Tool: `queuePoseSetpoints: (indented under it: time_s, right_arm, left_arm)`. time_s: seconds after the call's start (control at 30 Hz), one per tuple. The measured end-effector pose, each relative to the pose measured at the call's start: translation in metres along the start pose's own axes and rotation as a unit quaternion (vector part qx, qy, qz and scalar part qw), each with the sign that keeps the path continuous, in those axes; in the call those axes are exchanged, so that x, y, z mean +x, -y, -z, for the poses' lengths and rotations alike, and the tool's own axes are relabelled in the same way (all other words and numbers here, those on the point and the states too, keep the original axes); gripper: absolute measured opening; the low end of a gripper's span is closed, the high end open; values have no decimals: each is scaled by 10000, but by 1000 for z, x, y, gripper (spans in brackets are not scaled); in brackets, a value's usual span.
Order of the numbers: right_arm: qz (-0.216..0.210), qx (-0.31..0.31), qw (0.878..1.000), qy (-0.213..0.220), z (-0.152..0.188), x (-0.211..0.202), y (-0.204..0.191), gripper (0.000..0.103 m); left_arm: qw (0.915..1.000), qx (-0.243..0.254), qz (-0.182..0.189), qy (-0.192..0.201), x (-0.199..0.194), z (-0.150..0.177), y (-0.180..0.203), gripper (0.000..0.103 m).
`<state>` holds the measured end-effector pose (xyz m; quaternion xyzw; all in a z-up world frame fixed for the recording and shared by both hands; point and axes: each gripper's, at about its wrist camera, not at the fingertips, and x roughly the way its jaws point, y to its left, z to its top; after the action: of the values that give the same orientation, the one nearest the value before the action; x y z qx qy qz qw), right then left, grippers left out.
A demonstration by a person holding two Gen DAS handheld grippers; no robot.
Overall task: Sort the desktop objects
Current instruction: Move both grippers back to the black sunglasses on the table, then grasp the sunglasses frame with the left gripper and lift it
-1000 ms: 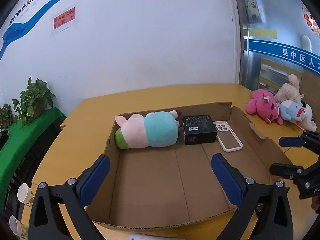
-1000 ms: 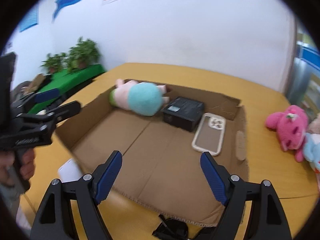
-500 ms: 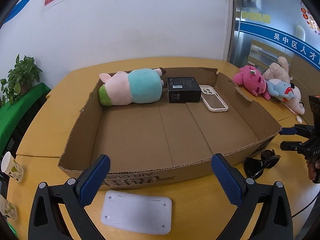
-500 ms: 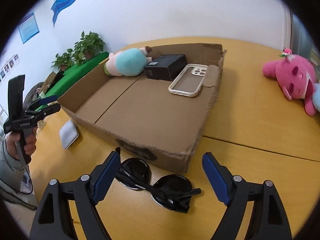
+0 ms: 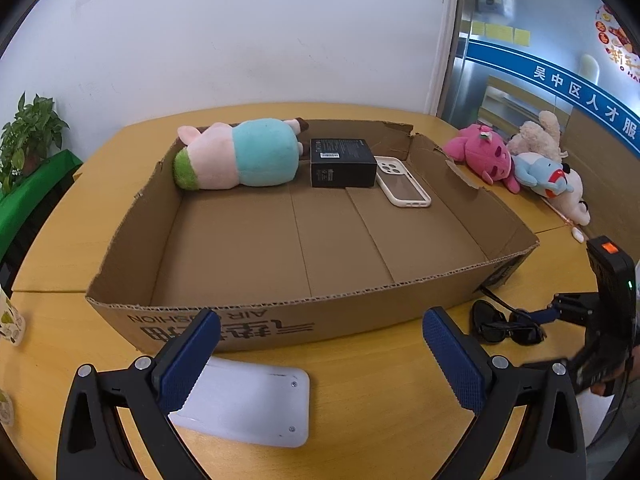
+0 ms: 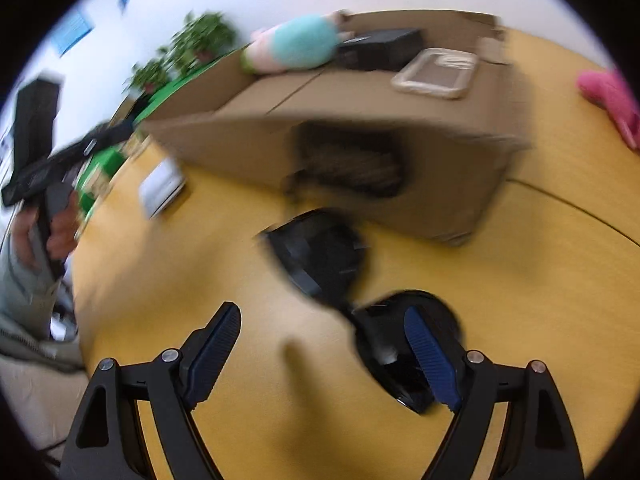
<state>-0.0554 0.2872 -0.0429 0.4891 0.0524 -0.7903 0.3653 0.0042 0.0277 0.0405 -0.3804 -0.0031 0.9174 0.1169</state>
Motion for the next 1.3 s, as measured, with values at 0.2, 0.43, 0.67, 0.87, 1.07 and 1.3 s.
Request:
queuePoseSetpoints:
  time_s: [0.2,0.43,0.67,0.87,1.07,1.3]
  right_arm:
    - [572,-458,9966,387,12,-22,-25,84]
    - [841,-207,9959,260,8,-11,10,84]
    - [366,-269,9989,91,16,1,-19,85]
    - [328,-255,9988,259,29,1,-47,84]
    - [1011,-541,9929,330,36,7,-69,70]
    - [1211,-694,9895,387,42,12,-91,61]
  left_arm:
    - [9996,-42,229,-132,4,7,5,102]
    - [9976,-81,600,-348,15,9,19,102]
    - [9945,-186,872,-555,21,16,28,102]
    - [9851,-343,1436,-885,38,23,41,102]
    - [9651,-596,2147,-1380,68,32,61,101]
    - [9492,-856,2553,-1629,94,36,81,94]
